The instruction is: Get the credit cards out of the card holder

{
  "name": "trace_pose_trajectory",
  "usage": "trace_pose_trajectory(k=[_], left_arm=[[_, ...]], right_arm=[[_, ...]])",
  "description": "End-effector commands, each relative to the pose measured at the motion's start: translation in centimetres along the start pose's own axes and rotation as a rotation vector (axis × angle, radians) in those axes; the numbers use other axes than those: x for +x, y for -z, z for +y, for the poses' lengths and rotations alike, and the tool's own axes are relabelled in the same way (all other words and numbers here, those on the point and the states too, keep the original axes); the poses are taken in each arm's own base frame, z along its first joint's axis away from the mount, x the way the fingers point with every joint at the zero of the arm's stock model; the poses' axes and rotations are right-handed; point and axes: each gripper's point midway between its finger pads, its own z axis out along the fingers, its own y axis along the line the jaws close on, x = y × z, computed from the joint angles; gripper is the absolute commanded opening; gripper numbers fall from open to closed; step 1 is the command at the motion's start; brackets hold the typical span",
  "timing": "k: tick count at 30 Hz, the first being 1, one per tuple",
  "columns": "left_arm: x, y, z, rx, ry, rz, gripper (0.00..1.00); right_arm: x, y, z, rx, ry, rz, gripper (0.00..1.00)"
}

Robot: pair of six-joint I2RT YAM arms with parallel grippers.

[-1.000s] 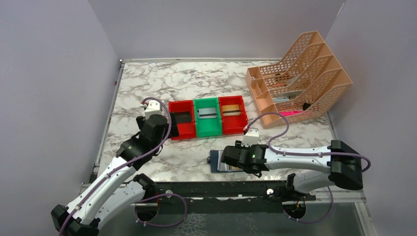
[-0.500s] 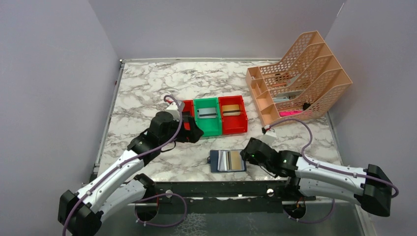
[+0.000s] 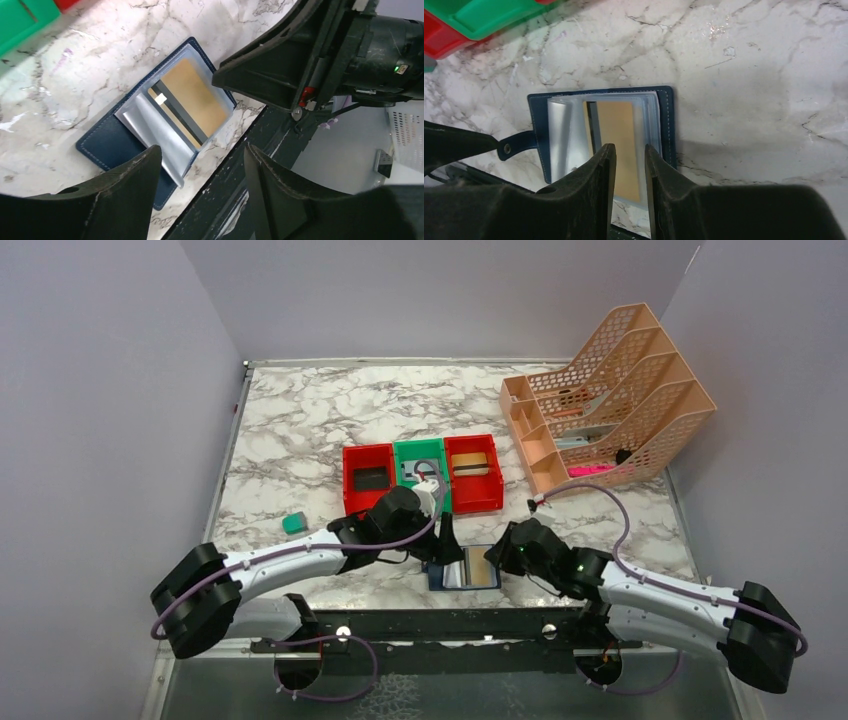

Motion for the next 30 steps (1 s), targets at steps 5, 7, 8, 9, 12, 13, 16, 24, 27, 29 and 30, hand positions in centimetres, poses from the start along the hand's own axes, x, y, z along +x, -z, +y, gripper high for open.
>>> trace_pose_trajectory(k=[5, 7, 8, 9, 12, 13, 16, 24, 27, 29, 30], left_arm=[[0.0, -2.6, -1.7, 0.038, 0.047, -0.031, 0.59], [0.3, -3.0, -1.5, 0.030, 0.051, -0.019, 0.55], [0.5, -3.3, -1.5, 0.029, 0.051, -0.012, 0.54], [0.7, -3.5, -1.4, 0.025, 0.053, -0.005, 0.53], [1.4, -4.0, -1.0, 0.009, 0.066, 0.010, 0.50], [1.6, -4.1, -0.8, 0.007, 0.068, 0.015, 0.49], [2.3, -4.7, -0.4, -0.004, 0.076, 0.035, 0.48], [3.8, -5.9, 0.6, -0.037, 0.086, 0.083, 0.44], [4.6, -6.2, 1.7, -0.080, 0.096, 0.095, 0.40], [5.1, -6.1, 2.6, -0.120, 0.105, 0.100, 0.39], [5.3, -6.1, 3.0, -0.137, 0.114, 0.100, 0.38]], right_arm=[[0.2, -0.4, 2.1, -0.102, -0.006, 0.095, 0.29], [0.1, -0.5, 1.8, -0.087, -0.010, 0.088, 0.28], [0.1, -0.5, 1.6, -0.080, -0.010, 0.087, 0.27], [0.1, -0.5, 1.6, -0.080, -0.008, 0.088, 0.26], [0.5, -0.6, 1.8, -0.094, -0.002, 0.107, 0.24], [0.7, -0.7, 1.7, -0.088, -0.001, 0.117, 0.24], [1.4, -1.1, 0.7, -0.041, -0.008, 0.140, 0.24], [2.8, -1.9, -1.5, 0.054, -0.016, 0.180, 0.24], [2.9, -2.0, -2.2, 0.092, -0.019, 0.179, 0.24], [2.7, -1.9, -2.6, 0.112, -0.020, 0.172, 0.24], [2.6, -1.9, -2.7, 0.118, -0.020, 0.168, 0.24]])
